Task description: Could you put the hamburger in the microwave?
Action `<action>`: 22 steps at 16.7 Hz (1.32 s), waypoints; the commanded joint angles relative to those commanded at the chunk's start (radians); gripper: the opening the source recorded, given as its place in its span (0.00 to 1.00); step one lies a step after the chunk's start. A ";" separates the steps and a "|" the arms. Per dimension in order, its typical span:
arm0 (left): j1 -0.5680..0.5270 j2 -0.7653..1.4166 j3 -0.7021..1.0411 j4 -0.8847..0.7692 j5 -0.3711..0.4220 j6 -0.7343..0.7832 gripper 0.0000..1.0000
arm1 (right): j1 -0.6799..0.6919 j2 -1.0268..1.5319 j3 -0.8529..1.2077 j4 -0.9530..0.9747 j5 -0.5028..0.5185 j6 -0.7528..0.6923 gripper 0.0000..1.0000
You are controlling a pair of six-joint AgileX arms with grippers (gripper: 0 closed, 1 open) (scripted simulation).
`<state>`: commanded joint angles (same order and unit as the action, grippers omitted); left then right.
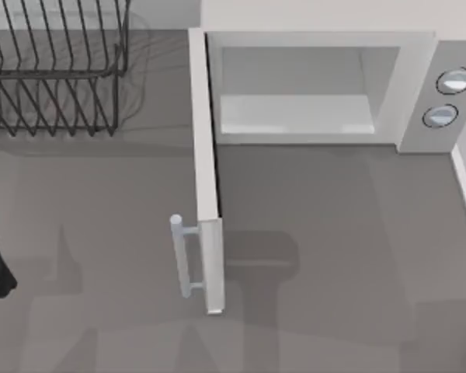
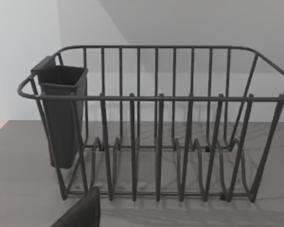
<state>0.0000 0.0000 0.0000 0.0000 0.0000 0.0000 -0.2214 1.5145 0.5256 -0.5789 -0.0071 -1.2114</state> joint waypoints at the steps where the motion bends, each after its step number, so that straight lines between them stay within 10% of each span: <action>1: 0.000 0.000 0.000 0.000 0.000 0.000 1.00 | 0.000 0.000 0.000 0.000 0.000 0.000 0.55; 8: 0.000 0.000 0.000 0.000 0.000 0.000 1.00 | 0.000 0.000 0.000 0.000 0.000 0.000 0.02; 22: 0.000 0.000 0.000 0.000 0.000 0.000 1.00 | -0.003 -0.108 0.138 -0.236 0.000 0.022 0.00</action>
<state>0.0000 0.0000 0.0000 0.0000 0.0000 0.0000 -0.2240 1.4061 0.6640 -0.8153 -0.0066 -1.1893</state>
